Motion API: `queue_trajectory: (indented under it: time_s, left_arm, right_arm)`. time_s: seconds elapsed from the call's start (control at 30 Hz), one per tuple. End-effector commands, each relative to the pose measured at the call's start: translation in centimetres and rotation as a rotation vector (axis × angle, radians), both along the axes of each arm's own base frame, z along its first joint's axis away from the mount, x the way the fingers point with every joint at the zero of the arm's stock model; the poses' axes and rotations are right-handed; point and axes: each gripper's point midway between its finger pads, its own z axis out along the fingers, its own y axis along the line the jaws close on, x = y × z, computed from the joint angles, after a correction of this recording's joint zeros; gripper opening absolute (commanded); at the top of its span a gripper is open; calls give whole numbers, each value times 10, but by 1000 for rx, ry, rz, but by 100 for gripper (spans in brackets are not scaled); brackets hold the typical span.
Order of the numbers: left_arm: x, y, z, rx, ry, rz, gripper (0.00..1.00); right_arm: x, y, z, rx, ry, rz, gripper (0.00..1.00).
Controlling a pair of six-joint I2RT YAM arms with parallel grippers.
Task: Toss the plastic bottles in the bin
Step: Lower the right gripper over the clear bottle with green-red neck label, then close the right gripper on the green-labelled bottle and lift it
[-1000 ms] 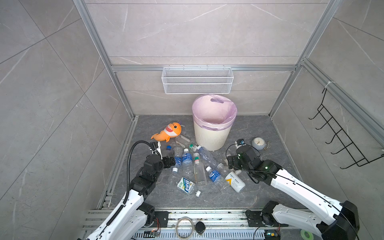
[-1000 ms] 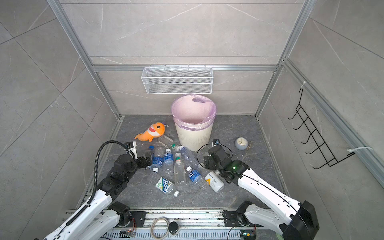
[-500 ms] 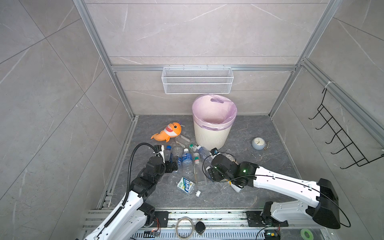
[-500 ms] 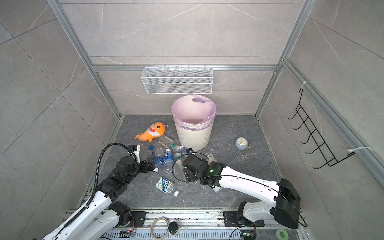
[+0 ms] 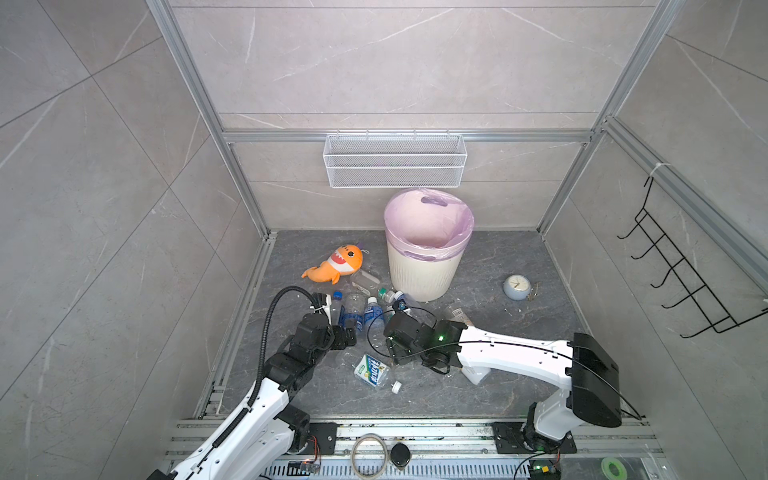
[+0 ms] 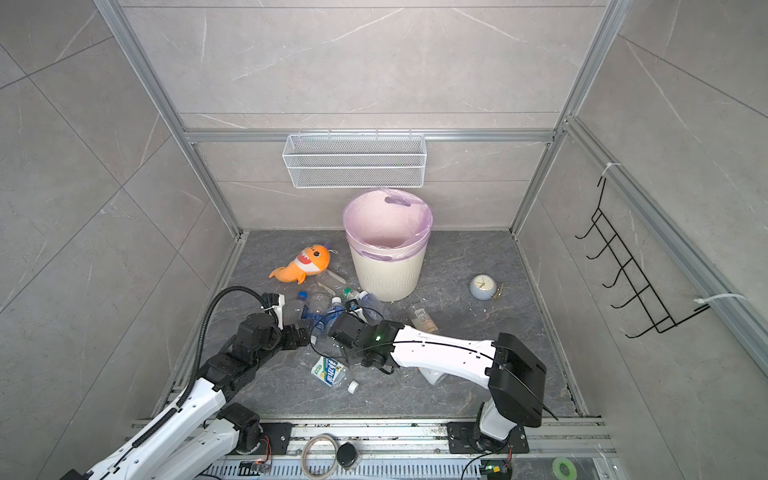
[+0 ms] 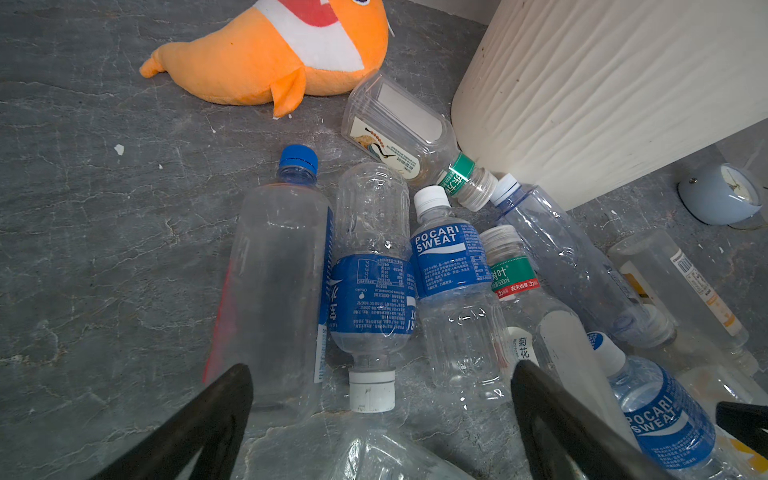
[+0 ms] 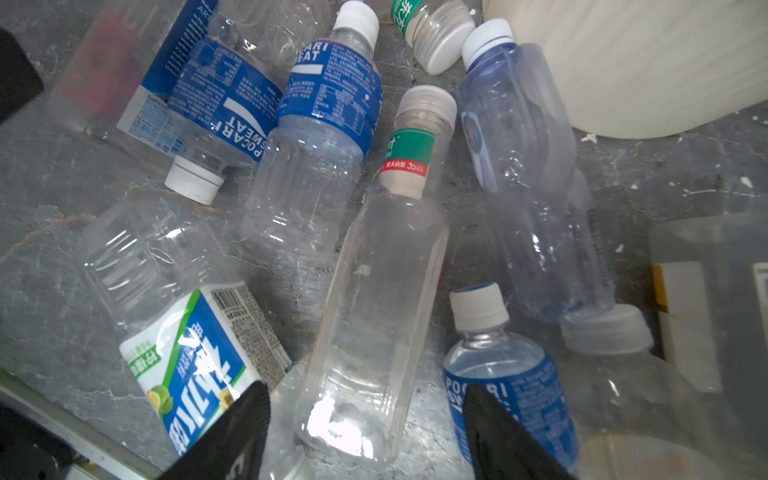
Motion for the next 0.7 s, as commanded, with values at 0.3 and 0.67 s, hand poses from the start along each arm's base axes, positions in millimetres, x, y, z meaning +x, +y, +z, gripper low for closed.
queue_trajectory:
  time_s: [0.3, 0.67]
  left_arm:
    - [-2, -3, -8, -16, 20, -6, 99]
    - [-4, -4, -20, -21, 39, -13, 99]
  right_arm:
    - [12, 4, -37, -50, 69, -102, 81]
    - [16, 6, -63, -66, 118, -114, 82]
